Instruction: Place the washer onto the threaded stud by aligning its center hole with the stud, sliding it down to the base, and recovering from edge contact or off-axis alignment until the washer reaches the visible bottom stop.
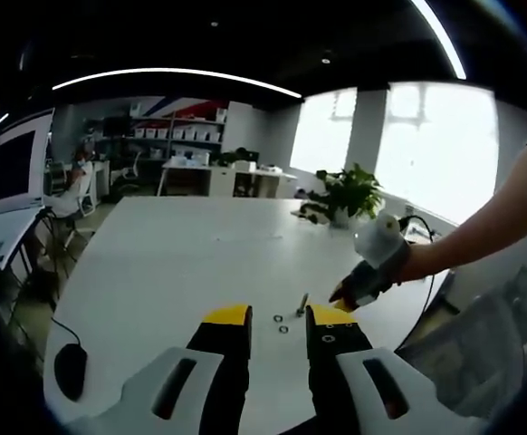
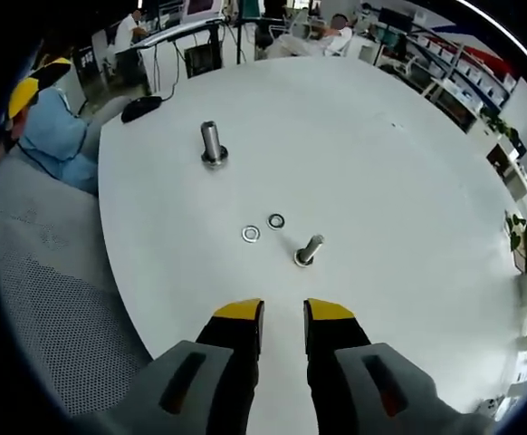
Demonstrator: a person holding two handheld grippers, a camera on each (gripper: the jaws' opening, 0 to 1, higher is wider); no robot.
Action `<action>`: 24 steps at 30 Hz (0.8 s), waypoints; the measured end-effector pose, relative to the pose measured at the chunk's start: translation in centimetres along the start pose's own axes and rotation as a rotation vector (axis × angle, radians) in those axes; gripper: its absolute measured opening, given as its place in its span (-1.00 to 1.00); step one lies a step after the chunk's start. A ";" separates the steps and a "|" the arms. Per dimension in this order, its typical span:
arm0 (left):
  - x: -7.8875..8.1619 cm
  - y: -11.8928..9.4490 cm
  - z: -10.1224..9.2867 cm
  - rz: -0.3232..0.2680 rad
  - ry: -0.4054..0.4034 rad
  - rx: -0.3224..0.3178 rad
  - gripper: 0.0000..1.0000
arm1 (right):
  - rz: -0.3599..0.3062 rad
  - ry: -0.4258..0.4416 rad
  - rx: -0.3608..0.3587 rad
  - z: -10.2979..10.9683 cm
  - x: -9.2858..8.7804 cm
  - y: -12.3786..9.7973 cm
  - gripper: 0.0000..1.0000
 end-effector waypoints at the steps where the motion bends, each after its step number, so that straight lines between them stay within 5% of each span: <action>1: 0.0 0.0 0.0 -0.001 -0.001 0.000 -0.57 | 0.000 -0.001 0.002 0.1 0.1 0.1 -0.60; 24: 0.1 0.1 -0.5 -0.002 -0.008 -0.031 -0.57 | -0.015 0.000 0.019 1.2 2.4 1.7 -0.58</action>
Point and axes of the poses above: the point that each gripper's makers call its tool centre point, and the gripper's own axes: y roughly forward along the fingers, z roughly to its left, x roughly out of its top, the point moved 1 cm from there along -y, roughly backward along the fingers, and after that the axes turned 1 degree about x, right-handed, at the moved point
